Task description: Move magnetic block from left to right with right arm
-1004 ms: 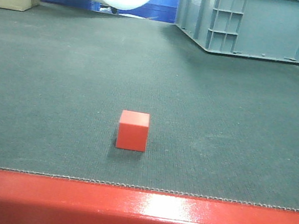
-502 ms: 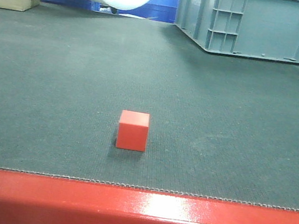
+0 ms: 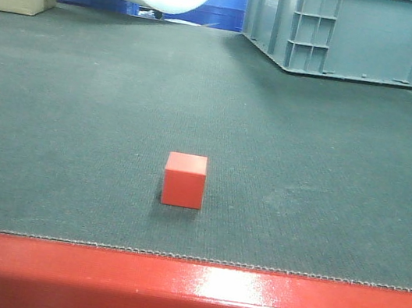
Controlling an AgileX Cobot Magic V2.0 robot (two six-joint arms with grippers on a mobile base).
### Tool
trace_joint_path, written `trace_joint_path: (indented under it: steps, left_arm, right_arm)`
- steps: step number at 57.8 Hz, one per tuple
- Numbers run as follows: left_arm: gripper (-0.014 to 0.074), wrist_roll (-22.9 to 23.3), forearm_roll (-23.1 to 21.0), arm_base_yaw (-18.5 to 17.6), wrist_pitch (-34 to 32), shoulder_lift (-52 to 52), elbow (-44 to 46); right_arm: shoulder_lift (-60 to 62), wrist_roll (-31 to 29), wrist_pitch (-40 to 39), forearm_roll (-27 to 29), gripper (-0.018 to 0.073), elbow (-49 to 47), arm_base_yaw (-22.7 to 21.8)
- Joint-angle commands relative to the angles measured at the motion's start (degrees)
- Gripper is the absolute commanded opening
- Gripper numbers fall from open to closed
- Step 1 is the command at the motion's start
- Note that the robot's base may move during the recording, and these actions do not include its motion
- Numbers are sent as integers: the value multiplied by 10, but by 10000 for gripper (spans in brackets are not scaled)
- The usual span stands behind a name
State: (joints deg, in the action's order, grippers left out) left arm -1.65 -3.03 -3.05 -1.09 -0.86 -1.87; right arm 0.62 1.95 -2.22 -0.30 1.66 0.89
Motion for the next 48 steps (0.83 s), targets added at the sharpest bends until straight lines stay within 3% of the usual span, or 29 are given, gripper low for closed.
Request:
trace_joint_path:
  steps: [1, 48]
  left_arm:
    - [-117, 3, -3, 0, -50, -5, -5]
    - [-117, 3, -3, 0, -50, -5, -5]
  right_arm:
    - [12, 0, -52, -8, 43, 1, -1]
    - [12, 0, -49, -8, 43, 1, -1]
